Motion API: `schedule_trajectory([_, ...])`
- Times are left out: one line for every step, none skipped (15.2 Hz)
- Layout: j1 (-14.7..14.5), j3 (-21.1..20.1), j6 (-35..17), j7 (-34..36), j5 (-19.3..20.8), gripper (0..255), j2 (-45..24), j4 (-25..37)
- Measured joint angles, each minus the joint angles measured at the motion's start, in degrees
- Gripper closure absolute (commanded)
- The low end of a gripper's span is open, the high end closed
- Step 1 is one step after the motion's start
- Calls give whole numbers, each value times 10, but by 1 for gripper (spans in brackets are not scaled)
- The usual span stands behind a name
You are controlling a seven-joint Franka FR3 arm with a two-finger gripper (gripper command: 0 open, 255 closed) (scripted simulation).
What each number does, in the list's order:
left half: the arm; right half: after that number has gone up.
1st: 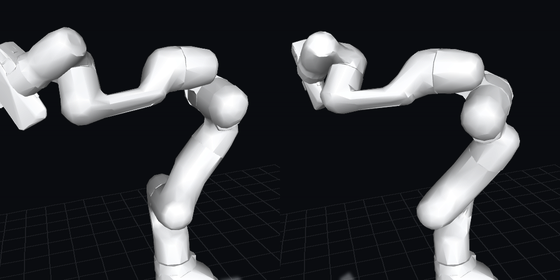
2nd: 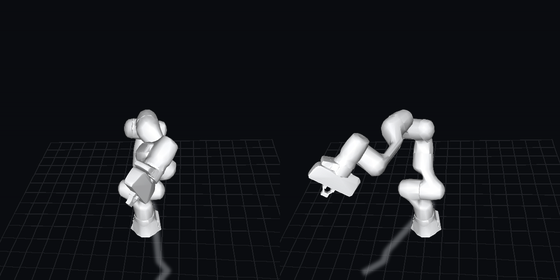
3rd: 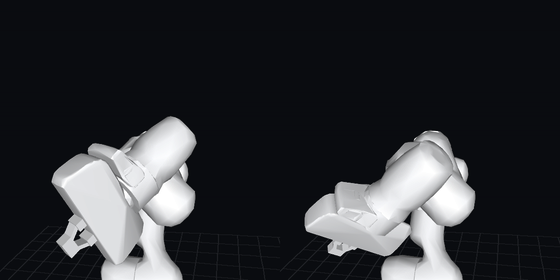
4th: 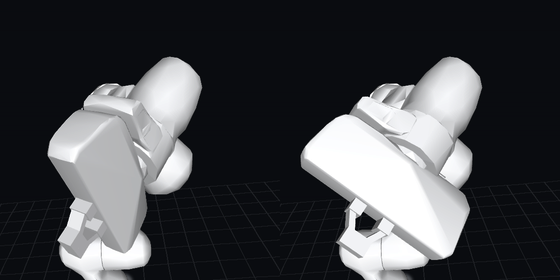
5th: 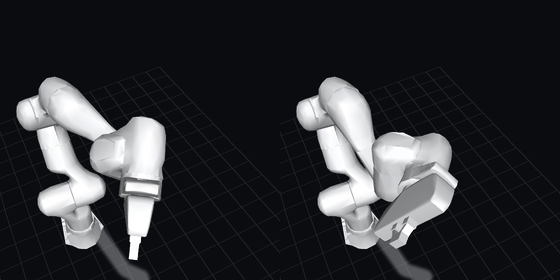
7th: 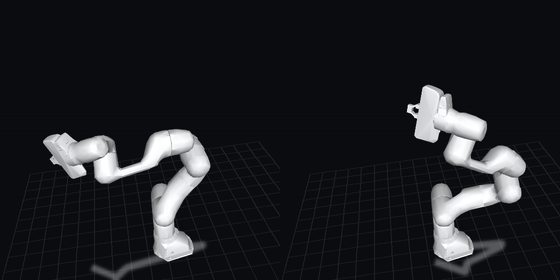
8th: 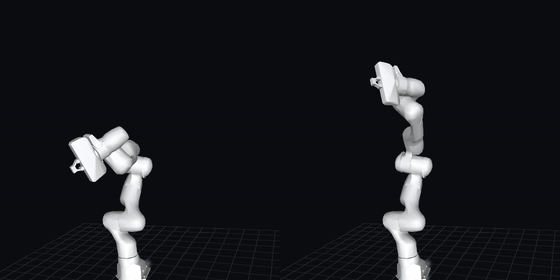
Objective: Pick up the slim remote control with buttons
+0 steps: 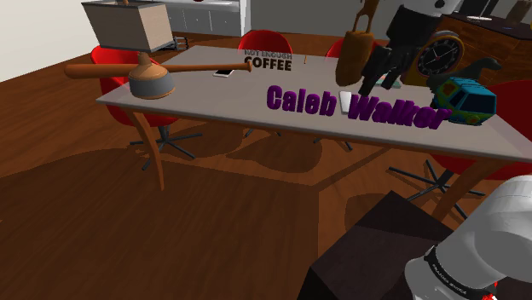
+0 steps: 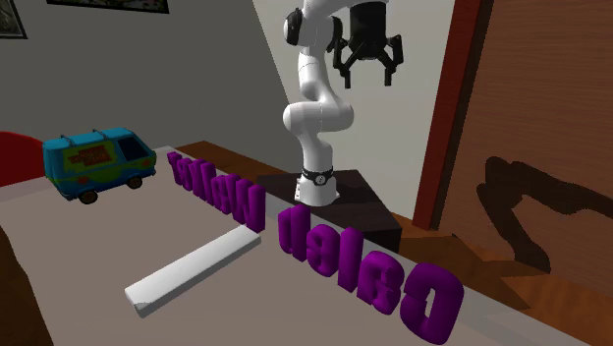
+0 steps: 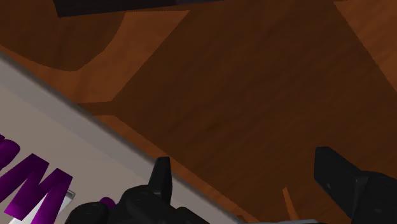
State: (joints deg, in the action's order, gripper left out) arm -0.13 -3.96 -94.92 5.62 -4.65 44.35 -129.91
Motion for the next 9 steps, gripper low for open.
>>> schedule_trajectory([0,0,0,0,0,0,0,0])
schedule_trajectory([3,2,-5,0,2,0,-10,3])
schedule_trajectory([7,5,-15,0,5,0,-22,4])
schedule_trajectory([12,9,-23,0,8,0,-32,3])
schedule_trajectory([17,10,-33,4,10,0,-46,5])
schedule_trajectory([22,14,-40,5,13,0,-65,15])
schedule_trajectory([27,17,-49,8,16,0,-82,19])
schedule_trajectory([33,22,-58,7,19,0,-102,28])
schedule_trajectory([38,26,-67,8,22,0,-117,32])
